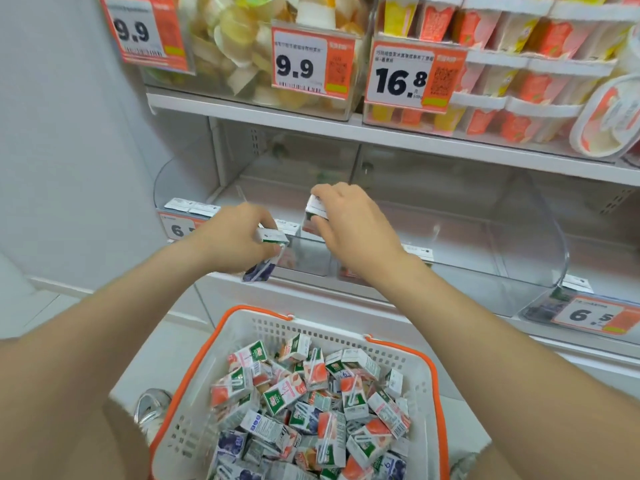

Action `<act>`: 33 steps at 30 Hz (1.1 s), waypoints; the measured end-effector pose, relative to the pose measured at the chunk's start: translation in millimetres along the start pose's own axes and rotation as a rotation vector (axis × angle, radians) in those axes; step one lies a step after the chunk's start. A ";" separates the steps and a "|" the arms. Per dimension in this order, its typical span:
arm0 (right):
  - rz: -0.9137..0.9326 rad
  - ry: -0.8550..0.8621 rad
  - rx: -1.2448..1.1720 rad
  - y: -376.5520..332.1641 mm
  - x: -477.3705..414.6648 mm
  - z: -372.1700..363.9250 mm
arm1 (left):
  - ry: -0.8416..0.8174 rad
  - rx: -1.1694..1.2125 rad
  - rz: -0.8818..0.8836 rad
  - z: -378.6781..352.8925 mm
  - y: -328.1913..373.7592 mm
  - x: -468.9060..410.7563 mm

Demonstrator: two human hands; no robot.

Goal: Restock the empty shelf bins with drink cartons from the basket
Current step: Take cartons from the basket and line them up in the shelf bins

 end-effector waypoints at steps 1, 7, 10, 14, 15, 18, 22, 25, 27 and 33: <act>0.014 -0.029 0.115 -2.0 -4.2 -7.5 | -0.007 0.008 0.008 0.2 -4.3 -0.2; 0.078 -0.197 0.342 -5.1 -23.8 -33.1 | -0.056 0.008 -0.027 -9.6 -3.9 -1.5; 0.127 -0.286 0.371 -6.8 -26.6 -40.8 | -0.055 0.048 -0.030 -11.9 -6.0 -3.1; 0.151 -0.374 0.408 -8.7 -14.9 -43.3 | -0.011 0.273 0.026 -12.6 -14.1 -1.2; 0.151 -0.361 0.379 -9.9 -12.0 -38.9 | 0.005 0.375 0.051 -12.8 -15.3 -0.3; 0.108 -0.273 0.164 -16.6 0.6 -12.9 | 0.086 0.661 0.141 -12.3 -9.0 4.4; -0.001 -0.209 -0.299 -22.5 31.5 29.2 | 0.257 0.957 0.212 -18.6 25.3 15.2; -0.053 -0.141 -0.183 -10.7 53.8 40.3 | 0.239 1.145 0.176 -34.3 58.0 23.1; -0.096 -0.085 -0.120 5.5 62.9 49.3 | 0.204 1.231 0.136 -44.3 77.5 26.3; -0.371 -0.104 -0.441 73.8 97.9 88.7 | 0.078 1.310 0.042 -60.1 141.0 18.4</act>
Point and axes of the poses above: each hand's wrist, its own x-axis away from the middle knuckle, its own z-axis out of the back of the hand, y = z × x, the point moved 5 cm from there along -x, towards the middle knuckle, and after that the axes turned 8 degrees about -z, right-handed, at the moved point
